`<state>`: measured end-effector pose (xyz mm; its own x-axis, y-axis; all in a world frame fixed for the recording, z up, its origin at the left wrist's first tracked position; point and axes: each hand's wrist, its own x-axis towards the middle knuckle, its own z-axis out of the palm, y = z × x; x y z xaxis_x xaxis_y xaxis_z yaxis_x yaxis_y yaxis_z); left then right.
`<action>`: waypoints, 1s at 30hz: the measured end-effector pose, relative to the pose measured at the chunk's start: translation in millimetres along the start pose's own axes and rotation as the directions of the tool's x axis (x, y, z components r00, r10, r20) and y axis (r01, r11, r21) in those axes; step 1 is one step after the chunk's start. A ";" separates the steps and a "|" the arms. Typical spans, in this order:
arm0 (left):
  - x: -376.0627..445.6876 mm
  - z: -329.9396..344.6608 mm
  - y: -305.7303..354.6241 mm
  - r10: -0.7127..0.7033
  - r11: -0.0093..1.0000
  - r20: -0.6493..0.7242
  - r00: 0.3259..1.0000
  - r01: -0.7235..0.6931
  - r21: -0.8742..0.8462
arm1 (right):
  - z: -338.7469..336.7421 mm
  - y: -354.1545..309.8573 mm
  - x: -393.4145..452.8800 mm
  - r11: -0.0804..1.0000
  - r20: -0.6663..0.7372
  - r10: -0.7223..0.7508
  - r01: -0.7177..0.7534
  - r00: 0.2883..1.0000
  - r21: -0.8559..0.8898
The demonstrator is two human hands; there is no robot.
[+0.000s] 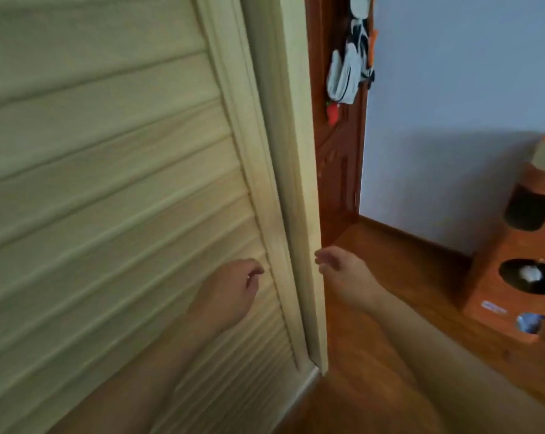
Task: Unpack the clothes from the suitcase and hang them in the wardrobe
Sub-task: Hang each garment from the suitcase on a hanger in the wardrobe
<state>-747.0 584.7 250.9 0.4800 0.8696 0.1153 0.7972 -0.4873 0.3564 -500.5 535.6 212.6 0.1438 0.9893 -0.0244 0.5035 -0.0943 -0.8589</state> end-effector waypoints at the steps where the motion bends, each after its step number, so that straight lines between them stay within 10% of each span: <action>1: -7.8 -17.2 -8.9 -0.001 1.000 -0.041 0.999 0.001 0.017 | 10.8 -16.3 1.4 0.999 0.027 -0.026 0.026 0.999 0.018; 14: -34.9 -168.9 13.7 0.007 0.900 -0.405 0.914 0.172 0.402 | -6.1 -186.1 60.6 0.962 0.033 -0.254 0.249 0.967 0.114; 20: -66.7 -210.8 5.9 0.053 0.672 -0.462 0.885 0.311 0.672 | 11.4 -191.7 92.9 0.917 0.002 -0.184 0.171 0.983 0.360; 30: -95.2 -219.2 2.6 0.084 0.613 -0.512 0.855 0.361 0.703 | 39.4 -194.1 83.7 0.902 0.046 -0.214 0.179 0.976 0.392</action>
<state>-870.8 518.0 444.1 0.2895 0.7430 0.6034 0.9192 -0.0400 -0.3917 -619.7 641.1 357.1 -0.0060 0.9906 0.1363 0.1456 0.1357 -0.9800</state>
